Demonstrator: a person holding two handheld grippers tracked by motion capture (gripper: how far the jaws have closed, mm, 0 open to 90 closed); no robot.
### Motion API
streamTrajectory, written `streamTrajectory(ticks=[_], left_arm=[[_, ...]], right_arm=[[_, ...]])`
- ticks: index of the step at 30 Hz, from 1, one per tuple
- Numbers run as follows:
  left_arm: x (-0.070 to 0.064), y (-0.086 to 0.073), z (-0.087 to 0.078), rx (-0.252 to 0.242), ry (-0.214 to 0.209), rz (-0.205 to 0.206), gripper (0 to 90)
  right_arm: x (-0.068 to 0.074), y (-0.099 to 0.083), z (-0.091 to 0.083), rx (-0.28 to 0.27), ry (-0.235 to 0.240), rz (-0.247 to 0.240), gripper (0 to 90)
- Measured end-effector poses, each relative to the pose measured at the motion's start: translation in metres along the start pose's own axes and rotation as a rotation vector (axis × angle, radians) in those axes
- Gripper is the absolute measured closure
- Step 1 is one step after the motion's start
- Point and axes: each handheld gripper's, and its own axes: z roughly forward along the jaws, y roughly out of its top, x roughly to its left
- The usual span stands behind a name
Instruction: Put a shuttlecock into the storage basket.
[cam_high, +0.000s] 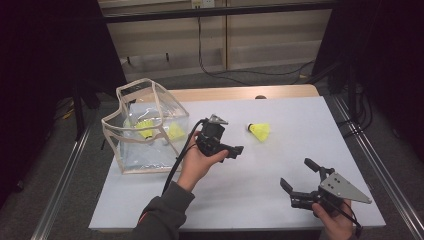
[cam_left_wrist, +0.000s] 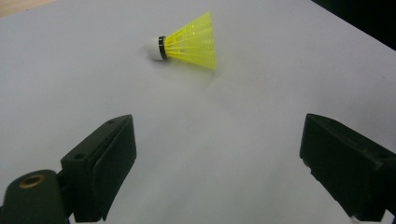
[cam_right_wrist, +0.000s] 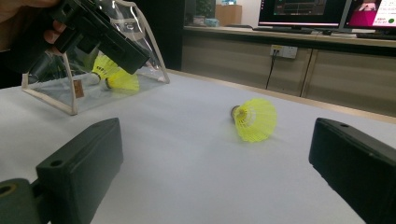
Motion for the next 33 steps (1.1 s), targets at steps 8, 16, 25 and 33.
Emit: streamTrajectory(ticks=[8, 16, 25, 33], left_arm=[[0.001, 0.0, 0.002, -0.007, 0.007, 0.003, 10.9], [0.001, 0.001, 0.007, -0.009, 0.005, 0.006, 10.9], [0.001, 0.003, 0.016, -0.015, 0.014, 0.005, 10.9], [0.003, 0.003, 0.029, -0.01, 0.025, 0.006, 10.9]], right_arm=[[0.0, 0.0, 0.0, 0.001, -0.001, 0.002, 2.8], [0.0, 0.0, 0.0, 0.0, -0.003, 0.002, 2.8], [-0.001, 0.0, 0.0, 0.002, -0.002, 0.0, 2.8], [-0.001, 0.0, 0.0, 0.004, 0.001, -0.002, 2.8]])
